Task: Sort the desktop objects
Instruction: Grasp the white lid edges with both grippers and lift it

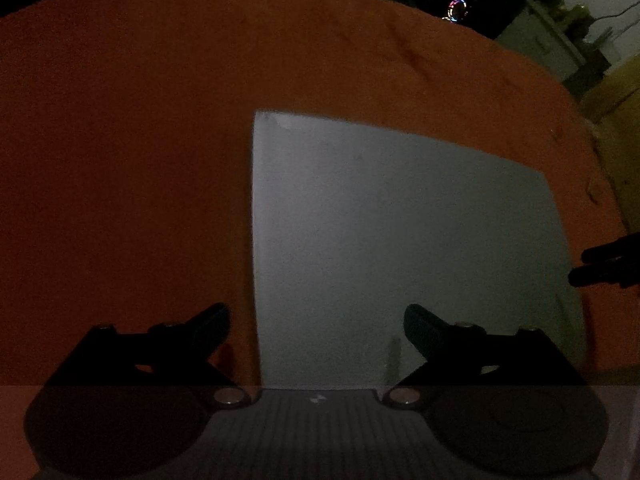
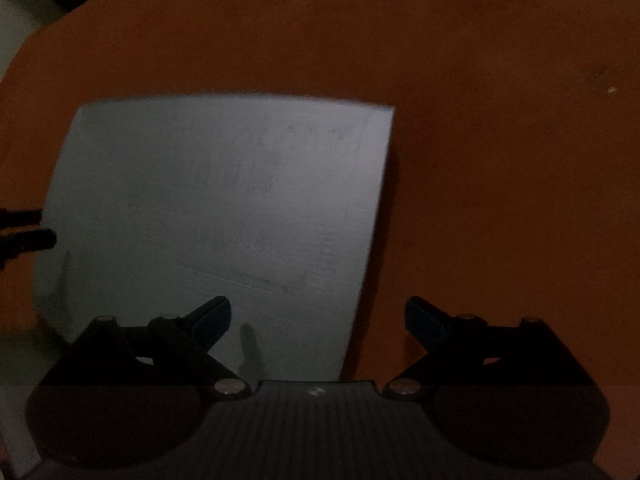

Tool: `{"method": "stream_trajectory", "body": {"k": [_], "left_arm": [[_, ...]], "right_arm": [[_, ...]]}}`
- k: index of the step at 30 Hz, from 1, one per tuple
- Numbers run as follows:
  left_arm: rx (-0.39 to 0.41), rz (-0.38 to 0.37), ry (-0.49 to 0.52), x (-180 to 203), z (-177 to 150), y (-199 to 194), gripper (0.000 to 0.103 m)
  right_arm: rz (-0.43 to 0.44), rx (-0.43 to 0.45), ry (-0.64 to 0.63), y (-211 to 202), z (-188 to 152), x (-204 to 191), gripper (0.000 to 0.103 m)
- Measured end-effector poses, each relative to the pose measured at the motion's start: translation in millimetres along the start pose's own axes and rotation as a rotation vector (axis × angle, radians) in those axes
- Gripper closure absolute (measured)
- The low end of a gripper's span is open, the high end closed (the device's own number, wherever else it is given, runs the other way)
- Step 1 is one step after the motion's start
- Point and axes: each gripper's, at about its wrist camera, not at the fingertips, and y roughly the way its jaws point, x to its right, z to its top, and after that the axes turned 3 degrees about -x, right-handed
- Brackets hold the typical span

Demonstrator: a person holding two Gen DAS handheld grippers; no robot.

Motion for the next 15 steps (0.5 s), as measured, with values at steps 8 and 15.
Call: {"method": "stream_trajectory", "body": {"k": [8, 15], "left_arm": [[-0.060, -0.088, -0.003, -8, -6, 28, 0.000], [-0.071, -0.120, -0.051, -14, -1, 36, 0.000]], "right_arm": [[0.107, -0.069, 0.043, 31, -4, 8, 0.002], [0.186, -0.080, 0.088, 39, -11, 15, 0.000]]}}
